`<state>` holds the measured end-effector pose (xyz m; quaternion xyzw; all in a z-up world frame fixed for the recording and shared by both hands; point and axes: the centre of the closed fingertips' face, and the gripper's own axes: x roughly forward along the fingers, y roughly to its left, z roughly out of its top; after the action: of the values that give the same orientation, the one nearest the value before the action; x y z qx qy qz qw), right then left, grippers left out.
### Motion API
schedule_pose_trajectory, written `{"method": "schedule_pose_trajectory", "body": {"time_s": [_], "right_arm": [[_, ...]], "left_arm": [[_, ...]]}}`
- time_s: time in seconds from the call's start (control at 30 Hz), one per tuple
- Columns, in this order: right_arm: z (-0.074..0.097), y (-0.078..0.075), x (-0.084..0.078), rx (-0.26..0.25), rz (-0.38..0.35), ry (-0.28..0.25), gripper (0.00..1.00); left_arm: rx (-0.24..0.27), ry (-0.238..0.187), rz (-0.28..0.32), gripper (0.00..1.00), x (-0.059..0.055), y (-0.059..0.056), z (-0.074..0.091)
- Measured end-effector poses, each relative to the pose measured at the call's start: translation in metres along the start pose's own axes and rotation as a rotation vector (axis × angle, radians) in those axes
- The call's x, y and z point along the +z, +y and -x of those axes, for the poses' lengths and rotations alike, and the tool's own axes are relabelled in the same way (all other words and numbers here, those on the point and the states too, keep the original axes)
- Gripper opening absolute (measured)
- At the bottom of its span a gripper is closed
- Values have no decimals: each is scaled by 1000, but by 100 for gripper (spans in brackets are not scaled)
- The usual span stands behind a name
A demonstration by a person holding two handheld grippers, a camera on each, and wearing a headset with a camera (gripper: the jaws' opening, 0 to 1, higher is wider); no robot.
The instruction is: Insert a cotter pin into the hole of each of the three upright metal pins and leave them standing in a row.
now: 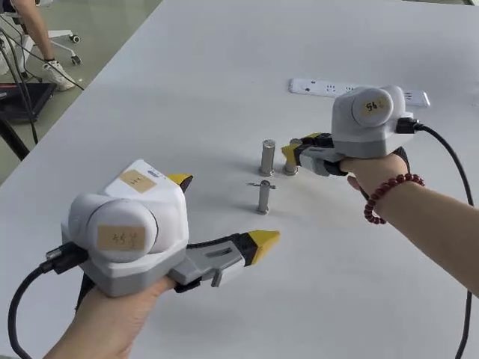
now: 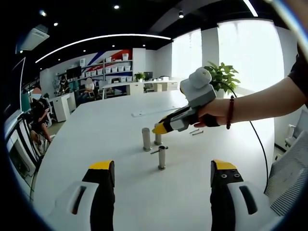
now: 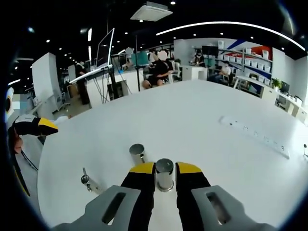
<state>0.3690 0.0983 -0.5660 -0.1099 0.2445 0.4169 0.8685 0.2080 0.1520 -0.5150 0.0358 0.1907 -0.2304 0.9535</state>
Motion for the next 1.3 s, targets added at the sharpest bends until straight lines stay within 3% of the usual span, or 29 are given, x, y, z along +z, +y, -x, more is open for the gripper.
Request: {"method": "schedule_pose_trajectory", "body": {"time_s": [0.47, 0.6, 0.77, 1.23, 1.3], "right_arm": [[-1, 1, 2, 33, 23, 4, 8], [3, 0, 1, 32, -19, -2, 8], [9, -4, -3, 18, 23, 21, 8], [50, 7, -17, 36, 34, 28, 8], [49, 2, -18, 39, 37, 29, 8]], "left_arm": [[-7, -1, -16, 88, -4, 1, -2], [-2, 2, -19, 89, -4, 2, -2], [-10, -2, -31, 93, -2, 0, -2], [-23, 6, -32, 99, -2, -3, -3], [-25, 7, -36, 99, -2, -5, -3]]}}
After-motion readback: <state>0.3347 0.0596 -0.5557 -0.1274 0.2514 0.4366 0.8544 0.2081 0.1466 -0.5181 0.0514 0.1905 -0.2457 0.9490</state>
